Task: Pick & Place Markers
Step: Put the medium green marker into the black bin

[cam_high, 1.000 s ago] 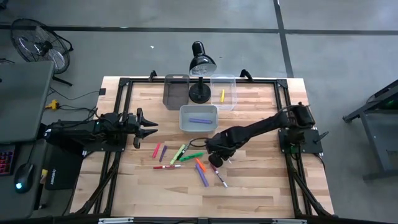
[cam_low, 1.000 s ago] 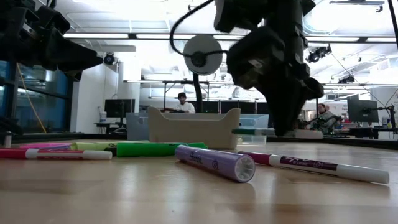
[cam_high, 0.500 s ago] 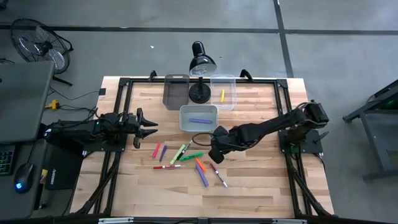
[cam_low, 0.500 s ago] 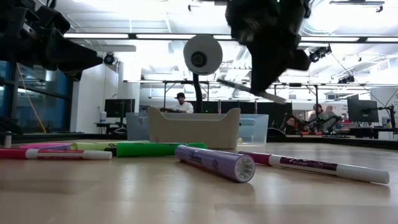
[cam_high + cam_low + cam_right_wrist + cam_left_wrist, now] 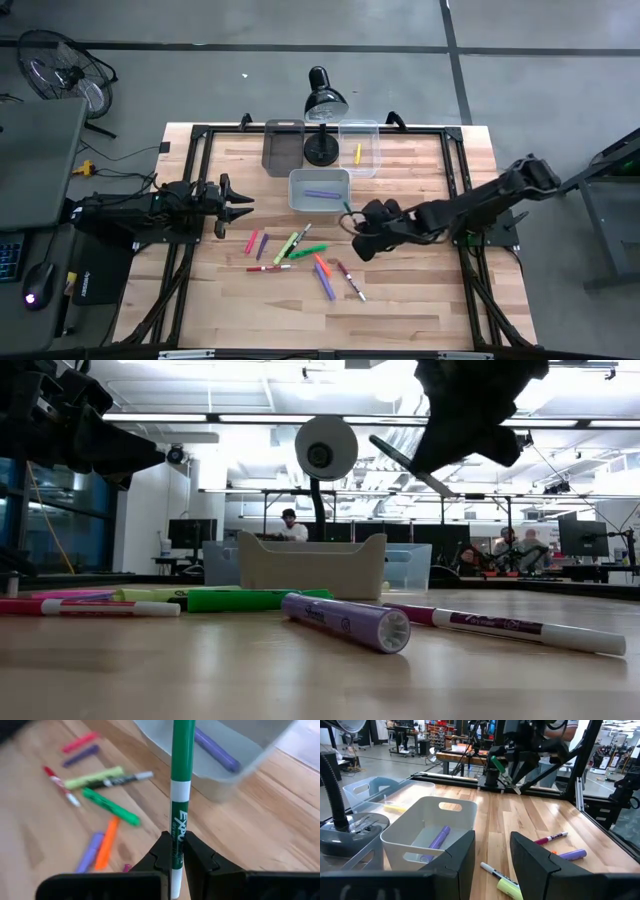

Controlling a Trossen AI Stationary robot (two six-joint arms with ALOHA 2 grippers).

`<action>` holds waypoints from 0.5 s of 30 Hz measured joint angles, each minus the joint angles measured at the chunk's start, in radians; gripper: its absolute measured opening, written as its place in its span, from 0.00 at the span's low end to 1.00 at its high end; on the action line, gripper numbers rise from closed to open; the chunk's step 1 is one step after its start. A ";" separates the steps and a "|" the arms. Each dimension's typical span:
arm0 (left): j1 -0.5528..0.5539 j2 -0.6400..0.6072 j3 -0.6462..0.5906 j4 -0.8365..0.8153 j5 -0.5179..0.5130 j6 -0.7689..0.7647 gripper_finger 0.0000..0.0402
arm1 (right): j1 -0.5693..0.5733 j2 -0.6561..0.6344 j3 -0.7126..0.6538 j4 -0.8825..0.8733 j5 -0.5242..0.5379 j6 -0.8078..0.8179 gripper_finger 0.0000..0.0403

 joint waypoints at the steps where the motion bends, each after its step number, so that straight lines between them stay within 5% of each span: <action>1: 0.000 0.000 0.000 0.000 0.000 0.000 0.30 | -0.004 -0.013 -0.022 0.051 -0.003 -0.020 0.04; 15: 0.000 0.000 -0.001 0.010 -0.002 0.000 0.30 | -0.072 -0.039 -0.083 0.311 -0.092 -0.176 0.06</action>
